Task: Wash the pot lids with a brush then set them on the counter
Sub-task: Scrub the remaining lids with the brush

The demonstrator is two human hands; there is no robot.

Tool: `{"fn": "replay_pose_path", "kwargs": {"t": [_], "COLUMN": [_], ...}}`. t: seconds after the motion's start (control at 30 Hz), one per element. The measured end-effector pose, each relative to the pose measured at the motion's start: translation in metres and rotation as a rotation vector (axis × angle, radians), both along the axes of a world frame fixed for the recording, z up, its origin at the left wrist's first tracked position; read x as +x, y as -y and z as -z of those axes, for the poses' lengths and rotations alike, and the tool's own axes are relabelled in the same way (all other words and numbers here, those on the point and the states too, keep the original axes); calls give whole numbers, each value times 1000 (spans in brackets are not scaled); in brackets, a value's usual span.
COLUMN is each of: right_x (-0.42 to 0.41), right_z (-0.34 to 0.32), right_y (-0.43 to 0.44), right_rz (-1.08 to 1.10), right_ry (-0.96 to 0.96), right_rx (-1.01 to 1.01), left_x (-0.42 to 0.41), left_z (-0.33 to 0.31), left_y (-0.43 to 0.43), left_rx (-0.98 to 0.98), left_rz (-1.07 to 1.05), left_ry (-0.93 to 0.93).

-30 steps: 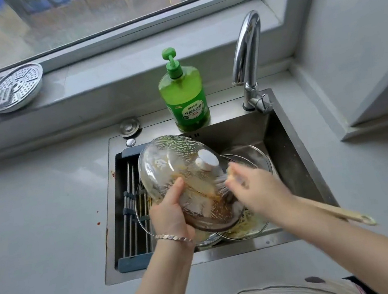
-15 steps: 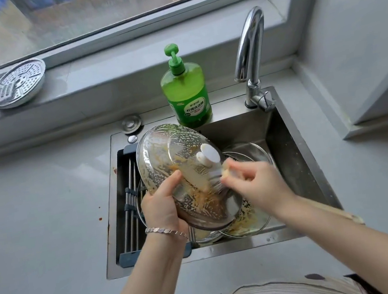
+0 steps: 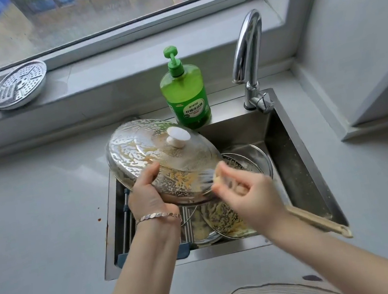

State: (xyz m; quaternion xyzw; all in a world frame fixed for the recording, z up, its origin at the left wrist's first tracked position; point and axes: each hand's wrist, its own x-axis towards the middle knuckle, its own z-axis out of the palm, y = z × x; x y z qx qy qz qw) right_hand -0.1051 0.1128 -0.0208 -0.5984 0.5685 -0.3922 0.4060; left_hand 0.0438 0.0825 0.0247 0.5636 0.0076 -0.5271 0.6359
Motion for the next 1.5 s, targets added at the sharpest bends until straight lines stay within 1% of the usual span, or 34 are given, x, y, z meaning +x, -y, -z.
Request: {"fn": "replay_pose_path", "kwargs": {"t": [0.03, 0.07, 0.1, 0.2, 0.23, 0.27, 0.33, 0.37, 0.4, 0.43, 0.5, 0.57, 0.63, 0.67, 0.73, 0.8, 0.87, 0.9, 0.97, 1.03, 1.13, 1.2, 1.27, 1.33, 1.43, 1.47, 1.5], "right_x": [7, 9, 5, -11, -13, -10, -5, -7, -12, -19, -35, -48, -55, -57, -56, -46, -31, -27, -21, -19, -13, -9, -8, -10, -21, -27, -35], "right_z": [-5, -6, -3, 9, 10, 8, 6, 7, 8, 8, 13, 19, 21, 19, 10, -5, -14, -13, -5, 2, 7, 7, 6, 1, -10, -10, -10], "right_y": [-9, -13, -8, 14, 15, 12, 1, 0, 4, 12, 31, 45, 54, 58, 63, 64, 59, 57, 54, 53, 53, 56, 60, 61, 60, 60, 59], "right_rz": [-70, -114, -108, 89, 115, 94, -19, -62, -68, -32, 78, 94, 106, 139, 157, 49, -114, -178, -178, -72, 118, 226, 285, 227, 29, -1, -10], "right_ry": [24, 12, -17, -68, -88, -97, -82, -60, -45, -47, -143, -243, -275, -242, -110, 39, 128, 132, 67, 87, 158, 215, 193, 157, 102, 54, -42], "right_rx": [-119, -186, -220, -97, -115, -198, -371, -400, -378, -306, -71, 127, 208, 224, 257, 274, 321, 320, 289, 303, 407, 459, 441, 407, 376, 380, 391], "left_x": [1, 0, -1, -8, -10, -11, -9, -7, -6, -6, -6, -3, 5, 10, 17, 18, 15, 14, 14, 15, 9, 0, -12, -18, -16, -13, -11], "left_z": [0, -1, -3, -8, -9, -10, -11, -11, -12, -12, -12, -9, -7, -6, -5, -5, -6, -5, -7, -8, -3, 8, 18, 26, 33, 35, 36], "left_y": [2, 3, 3, 0, -1, -2, -1, 0, 0, 0, -4, -7, -6, -5, -3, -3, -3, -1, 3, 5, -3, -14, -29, -39, -43, -42, -42], "left_rx": [0, -4, -11, -62, -67, -72, -70, -68, -69, -73, -70, -45, 7, 38, 92, 138, 163, 174, 191, 179, 75, 30, 37, 27, -31, -36, -29], "left_rz": [-19, -23, -19, 15, 28, 39, 42, 37, 39, 50, 88, 165, 236, 273, 376, 497, 610, 653, 698, 690, 665, 699, 748, 727, 622, 595, 573], "left_ry": [-15, -36, -63, -128, -134, -139, -138, -138, -143, -146, -136, -108, -58, -33, 11, 49, 78, 90, 104, 75, 10, 6, -9, -36, -88, -100, -96]}}
